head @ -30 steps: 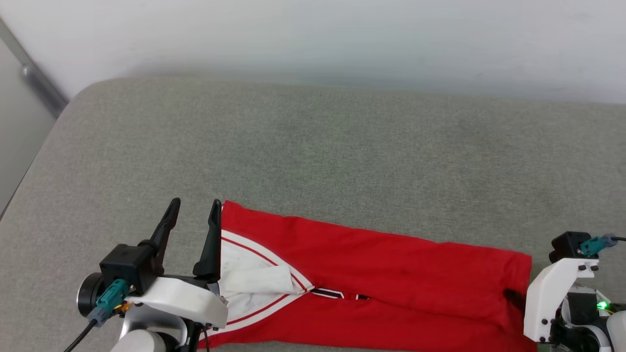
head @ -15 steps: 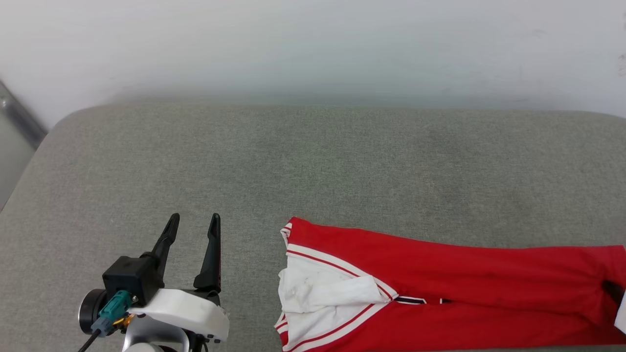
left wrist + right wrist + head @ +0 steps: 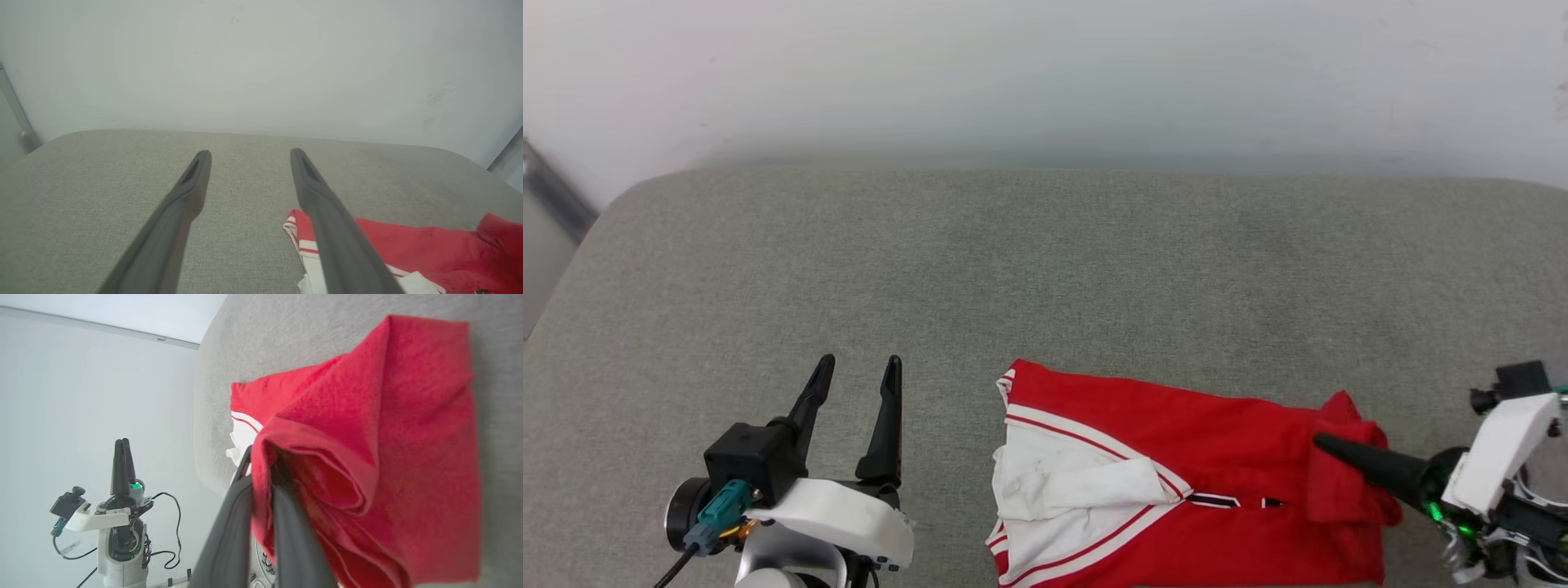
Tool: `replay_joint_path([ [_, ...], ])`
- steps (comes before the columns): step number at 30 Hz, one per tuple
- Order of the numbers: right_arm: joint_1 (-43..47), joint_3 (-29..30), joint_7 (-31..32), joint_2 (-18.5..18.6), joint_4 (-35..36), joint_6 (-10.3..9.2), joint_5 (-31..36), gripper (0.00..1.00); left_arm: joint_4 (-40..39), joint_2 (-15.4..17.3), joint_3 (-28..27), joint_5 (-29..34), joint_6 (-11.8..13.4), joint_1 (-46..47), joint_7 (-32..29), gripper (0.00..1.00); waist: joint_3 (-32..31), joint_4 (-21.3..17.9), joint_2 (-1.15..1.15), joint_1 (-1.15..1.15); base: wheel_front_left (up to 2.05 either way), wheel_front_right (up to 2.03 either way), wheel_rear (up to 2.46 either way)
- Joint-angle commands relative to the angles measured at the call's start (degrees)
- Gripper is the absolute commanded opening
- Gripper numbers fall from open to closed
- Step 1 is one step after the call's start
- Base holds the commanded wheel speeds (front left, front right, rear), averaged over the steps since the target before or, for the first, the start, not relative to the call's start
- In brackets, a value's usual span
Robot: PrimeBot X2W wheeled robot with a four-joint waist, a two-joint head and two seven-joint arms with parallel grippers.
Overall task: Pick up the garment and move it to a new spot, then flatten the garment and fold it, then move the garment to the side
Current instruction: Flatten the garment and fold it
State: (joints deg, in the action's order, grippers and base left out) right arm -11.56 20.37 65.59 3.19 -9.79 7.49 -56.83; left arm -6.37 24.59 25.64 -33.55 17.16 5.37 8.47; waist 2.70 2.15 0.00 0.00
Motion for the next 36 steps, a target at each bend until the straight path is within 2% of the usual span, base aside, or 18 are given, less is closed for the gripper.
replay_joint_path([
  [1, -0.68, -2.33, -0.08, -0.48, -1.42, 0.0, -3.46, 0.0, 0.2, -0.24, 0.25, -0.19, -0.37, 0.84, -0.01, 1.0, 0.47, 0.74, 0.0, 0.0, 0.0, 0.0, 0.0],
  [5, -1.7, -11.13, -3.24, -0.34, -4.81, 0.0, -9.56, 0.0, 0.8, -0.27, 0.96, 0.16, -1.13, 2.23, -0.22, 1.0, 1.55, 2.04, 0.0, 0.0, 0.0, 0.0, 0.0],
  [8, -3.36, -19.51, -7.07, -0.38, -7.5, 0.0, -11.55, 0.0, 0.95, -0.12, 1.28, 0.63, -1.45, 3.39, -0.59, 1.0, 2.45, 2.68, 0.0, 0.0, 0.0, 0.0, 0.0],
  [15, -8.7, -34.89, -18.66, -0.33, -13.05, 0.0, -16.83, 0.0, 1.41, -0.88, 2.16, 0.7, -2.31, 5.62, -0.68, 1.0, 4.71, 4.85, 0.0, 0.0, 0.0, 0.0, 0.0],
  [16, -9.47, -36.42, -20.34, -0.34, -14.03, 0.0, -17.26, 0.05, 1.49, -1.03, 2.26, 0.66, -2.32, 5.72, -0.64, 1.0, 5.04, 5.08, 0.0, 0.0, 0.0, 0.0, 0.0],
  [17, -10.34, -37.87, -22.06, -0.32, -15.09, 0.0, -16.53, 0.3, 1.6, -1.17, 2.35, 0.61, -2.33, 5.82, -0.61, 1.0, 5.32, 5.32, 0.0, 0.0, 0.0, 0.0, 0.0],
  [18, -11.21, -39.33, -23.63, -0.33, -16.01, 0.0, -15.59, 0.78, 1.71, -1.21, 2.42, 0.59, -2.41, 5.96, -0.51, 1.0, 5.57, 5.55, 0.0, 0.0, 0.0, 0.0, 0.0],
  [19, -11.21, -39.33, -23.63, -0.33, -16.01, 0.0, -15.59, 0.78, 1.71, -1.21, 2.42, 0.59, -2.41, 5.96, -0.51, 1.0, 5.57, 5.55, 0.0, 0.0, 0.0, 0.0, 0.0],
  [20, -11.83, -40.43, -25.24, -0.31, -17.18, 0.0, -14.77, 1.0, 1.82, -1.23, 2.45, 0.53, -2.34, 6.07, -0.38, 1.0, 5.78, 5.77, 0.0, 0.0, 0.0, 0.0, 0.0],
  [24, -14.08, -44.08, -29.77, -0.33, -19.03, 0.01, -14.0, 1.0, 2.64, -1.15, 2.35, 0.45, -2.33, 6.25, -0.18, 1.0, 6.24, 6.07, 0.0, 0.0, 0.0, 0.0, 0.0],
  [28, -15.77, -47.68, -31.21, 0.55, -18.23, 0.01, -12.9, 1.0, 3.37, -1.03, 2.57, 0.47, -2.31, 5.98, -0.07, 1.0, 5.72, 5.58, 0.0, 0.0, 0.0, 0.0, 0.0],
  [30, -16.3, -49.7, -31.9, 1.98, -17.29, 0.0, -11.58, 1.0, 3.59, -0.95, 2.57, 0.37, -2.2, 5.84, -0.11, 1.0, 5.17, 5.05, 0.0, 0.0, 0.0, 0.0, 0.0],
  [35, -18.23, -56.71, -35.33, 6.92, -13.66, 0.01, -3.6, 1.0, 3.72, -1.01, 2.58, 0.07, -1.72, 4.57, -0.13, 1.0, 3.54, 3.4, 0.0, 0.0, 0.0, 0.0, 0.0],
  [36, -18.68, -58.74, -38.19, 10.92, -13.12, -0.01, 1.83, 1.0, 3.61, -0.97, 2.35, -0.39, -1.45, 3.94, 0.02, 1.0, 2.62, 2.38, 0.0, 0.0, 0.0, 0.0, 0.0],
])
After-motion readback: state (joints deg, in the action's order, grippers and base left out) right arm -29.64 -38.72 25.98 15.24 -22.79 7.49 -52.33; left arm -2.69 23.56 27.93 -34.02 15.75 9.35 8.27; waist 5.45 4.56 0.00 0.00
